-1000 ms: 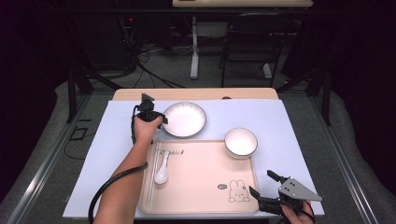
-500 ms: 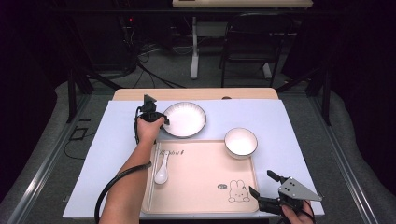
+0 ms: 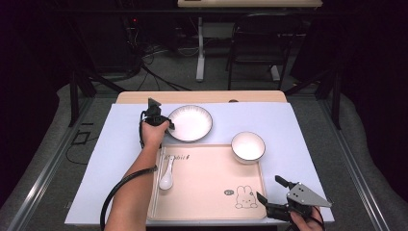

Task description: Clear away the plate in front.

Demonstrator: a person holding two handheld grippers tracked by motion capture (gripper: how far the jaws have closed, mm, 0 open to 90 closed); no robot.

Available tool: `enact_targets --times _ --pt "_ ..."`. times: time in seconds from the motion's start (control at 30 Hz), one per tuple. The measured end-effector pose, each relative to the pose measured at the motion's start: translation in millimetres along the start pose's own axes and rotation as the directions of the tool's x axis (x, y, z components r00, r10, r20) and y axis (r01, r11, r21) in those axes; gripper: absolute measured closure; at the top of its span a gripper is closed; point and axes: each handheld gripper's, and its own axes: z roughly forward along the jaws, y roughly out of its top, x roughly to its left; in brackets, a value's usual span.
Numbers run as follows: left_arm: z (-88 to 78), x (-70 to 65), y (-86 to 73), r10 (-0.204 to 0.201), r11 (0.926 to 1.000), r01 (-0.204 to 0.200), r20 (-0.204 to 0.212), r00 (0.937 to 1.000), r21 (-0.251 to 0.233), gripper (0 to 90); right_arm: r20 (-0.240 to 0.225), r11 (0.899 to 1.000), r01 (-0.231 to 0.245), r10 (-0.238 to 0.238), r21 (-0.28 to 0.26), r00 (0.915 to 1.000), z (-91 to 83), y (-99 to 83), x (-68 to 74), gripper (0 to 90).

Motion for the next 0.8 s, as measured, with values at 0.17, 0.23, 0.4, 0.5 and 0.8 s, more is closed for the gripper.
enact_targets --times 0.17,0.23,0.4,0.5,0.8 --pt "-0.5 3.5 -0.5 -0.019 0.9998 0.019 0.023 0.9996 -0.004 74.7 0.000 1.000 0.000 0.000 0.000 1.0000 0.1 0.1 0.1 14.3" --pt "-0.9 5.3 -0.2 -0.031 0.9995 0.031 0.034 0.9989 -0.003 75.8 0.000 1.000 0.000 0.000 0.001 1.0000 0.1 0.2 0.3 14.3" --pt "-2.2 5.0 0.3 -0.036 0.9994 0.036 0.028 0.9990 -0.001 77.1 0.001 1.000 0.000 0.000 0.001 1.0000 0.1 0.1 -0.1 14.3" --pt "-3.9 4.2 0.7 -0.048 0.9988 0.048 0.029 0.9984 -0.005 78.0 0.001 1.000 0.000 0.000 0.002 1.0000 0.0 0.1 -0.4 14.3" --pt "-15.8 2.7 3.0 -0.070 0.9972 0.072 0.080 0.9943 -0.019 83.2 -0.001 1.000 0.000 0.000 0.000 1.0000 -0.3 0.2 -0.5 14.3"
